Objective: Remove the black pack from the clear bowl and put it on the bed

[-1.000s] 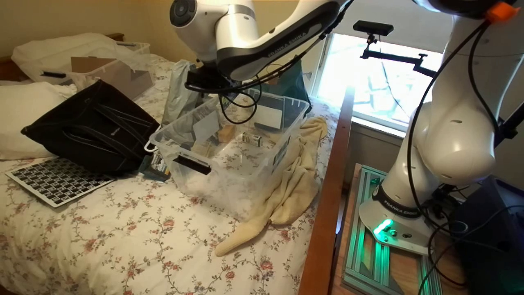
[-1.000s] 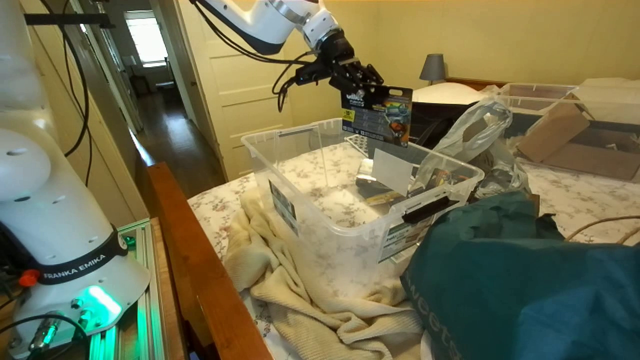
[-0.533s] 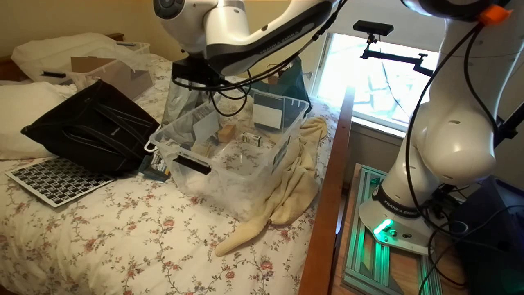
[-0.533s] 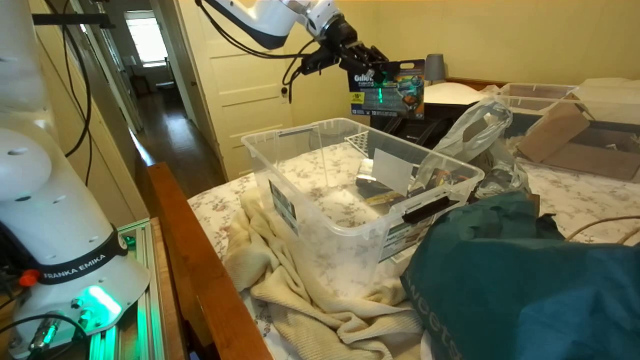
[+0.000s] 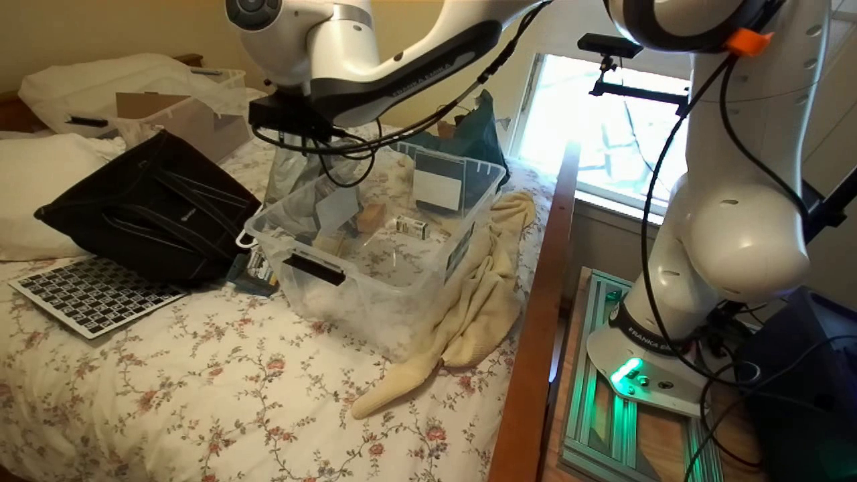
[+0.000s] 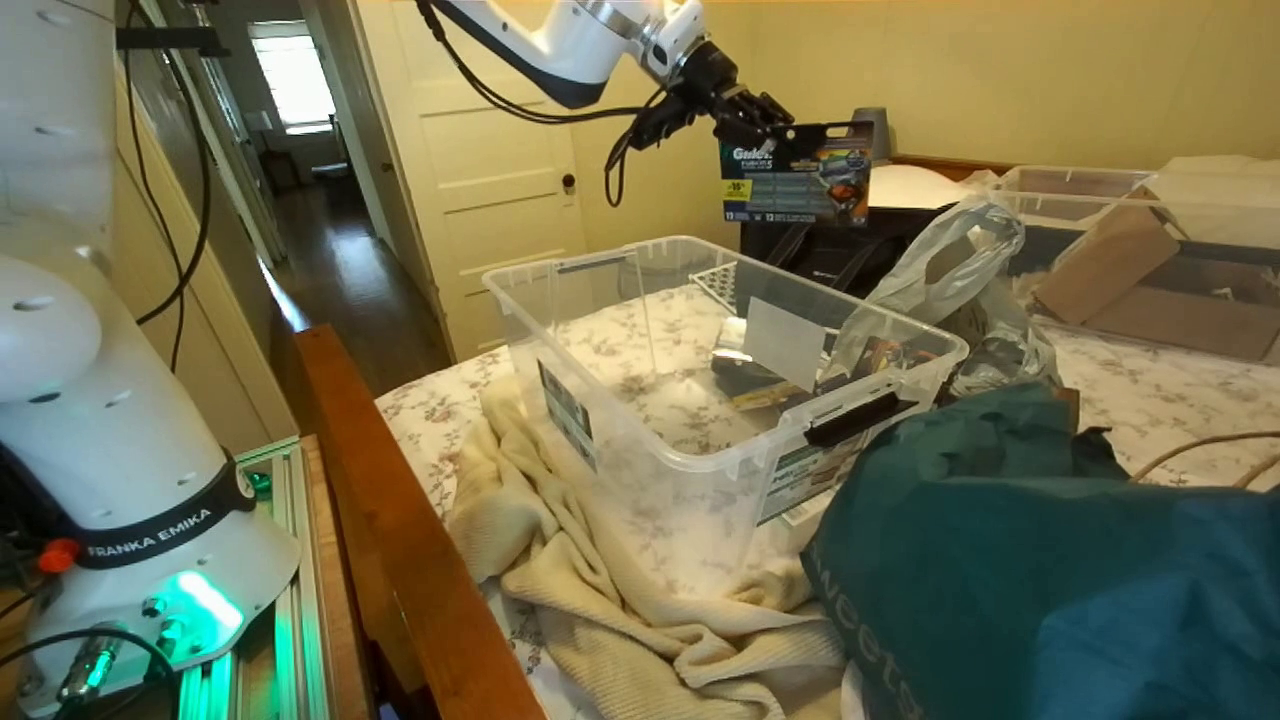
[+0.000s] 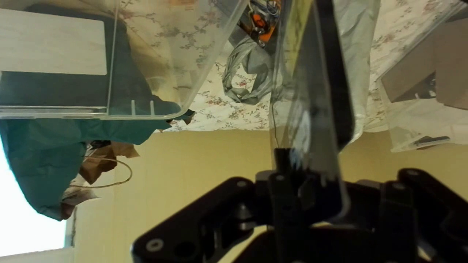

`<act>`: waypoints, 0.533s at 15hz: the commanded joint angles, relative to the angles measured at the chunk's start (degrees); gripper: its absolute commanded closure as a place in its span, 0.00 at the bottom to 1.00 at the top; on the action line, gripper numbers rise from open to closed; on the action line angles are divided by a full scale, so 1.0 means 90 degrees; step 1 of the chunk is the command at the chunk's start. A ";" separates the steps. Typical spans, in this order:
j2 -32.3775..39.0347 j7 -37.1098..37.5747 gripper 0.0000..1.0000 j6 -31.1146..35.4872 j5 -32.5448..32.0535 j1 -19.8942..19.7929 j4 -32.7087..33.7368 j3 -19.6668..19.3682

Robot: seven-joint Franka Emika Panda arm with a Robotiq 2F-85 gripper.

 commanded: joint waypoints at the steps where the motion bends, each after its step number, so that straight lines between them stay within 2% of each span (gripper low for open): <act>1: 0.0074 -0.0032 1.00 0.0006 0.0029 0.0042 0.0077 -0.0048; 8: 0.0201 -0.0112 1.00 0.0057 0.0063 0.0020 0.0224 -0.0044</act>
